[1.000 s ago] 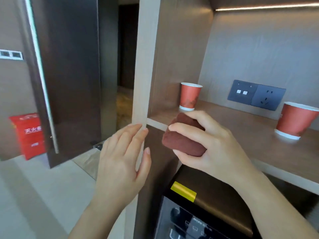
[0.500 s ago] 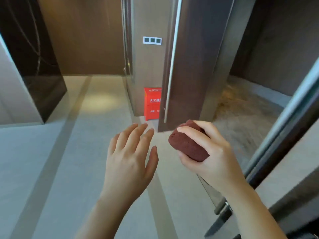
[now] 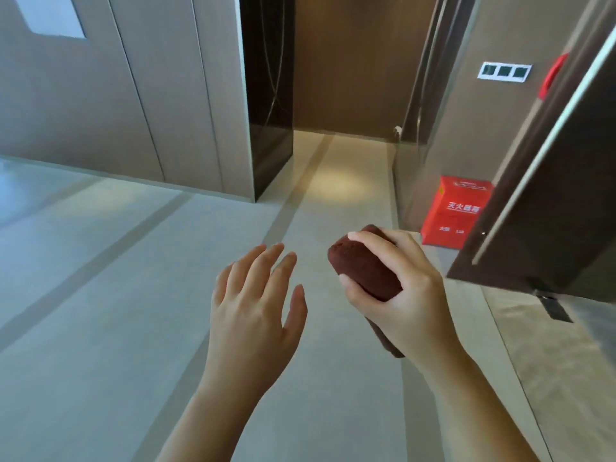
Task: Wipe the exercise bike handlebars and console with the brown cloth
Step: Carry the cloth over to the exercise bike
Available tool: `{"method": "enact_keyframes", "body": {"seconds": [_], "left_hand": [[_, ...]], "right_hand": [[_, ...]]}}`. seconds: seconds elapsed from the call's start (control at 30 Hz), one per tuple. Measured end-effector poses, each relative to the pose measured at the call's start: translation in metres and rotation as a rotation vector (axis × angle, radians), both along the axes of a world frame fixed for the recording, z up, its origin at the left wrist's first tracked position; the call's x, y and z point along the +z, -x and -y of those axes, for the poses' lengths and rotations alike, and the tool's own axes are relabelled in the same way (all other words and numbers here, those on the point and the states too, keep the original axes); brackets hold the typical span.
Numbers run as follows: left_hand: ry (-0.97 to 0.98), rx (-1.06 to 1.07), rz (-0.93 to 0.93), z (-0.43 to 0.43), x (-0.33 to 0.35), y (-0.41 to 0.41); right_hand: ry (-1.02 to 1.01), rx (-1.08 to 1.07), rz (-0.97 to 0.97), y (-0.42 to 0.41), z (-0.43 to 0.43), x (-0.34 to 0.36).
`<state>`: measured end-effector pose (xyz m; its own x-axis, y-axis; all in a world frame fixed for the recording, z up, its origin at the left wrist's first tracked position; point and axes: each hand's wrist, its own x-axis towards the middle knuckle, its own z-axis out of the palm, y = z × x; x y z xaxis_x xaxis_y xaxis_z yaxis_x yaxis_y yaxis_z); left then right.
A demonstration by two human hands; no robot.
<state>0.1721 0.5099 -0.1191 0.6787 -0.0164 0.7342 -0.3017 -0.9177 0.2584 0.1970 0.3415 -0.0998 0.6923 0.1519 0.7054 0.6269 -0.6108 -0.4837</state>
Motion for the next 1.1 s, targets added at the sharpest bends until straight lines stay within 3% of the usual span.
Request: {"method": "enact_keyframes", "body": {"seconds": [0.3,0.8,1.1], "left_hand": [[-0.008,0.304,-0.063,-0.147,-0.023,-0.013],[0.020,0.757,-0.098,-0.389,-0.034,-0.133],[0.103,1.063,-0.135,-0.565,-0.051,-0.111]], "right_hand": [[-0.021,0.283,-0.081,-0.063,-0.165,-0.031],[-0.052,0.774,-0.226,-0.239,-0.452,-0.045],[0.048,1.130,-0.288,-0.243,-0.670,-0.053]]}}
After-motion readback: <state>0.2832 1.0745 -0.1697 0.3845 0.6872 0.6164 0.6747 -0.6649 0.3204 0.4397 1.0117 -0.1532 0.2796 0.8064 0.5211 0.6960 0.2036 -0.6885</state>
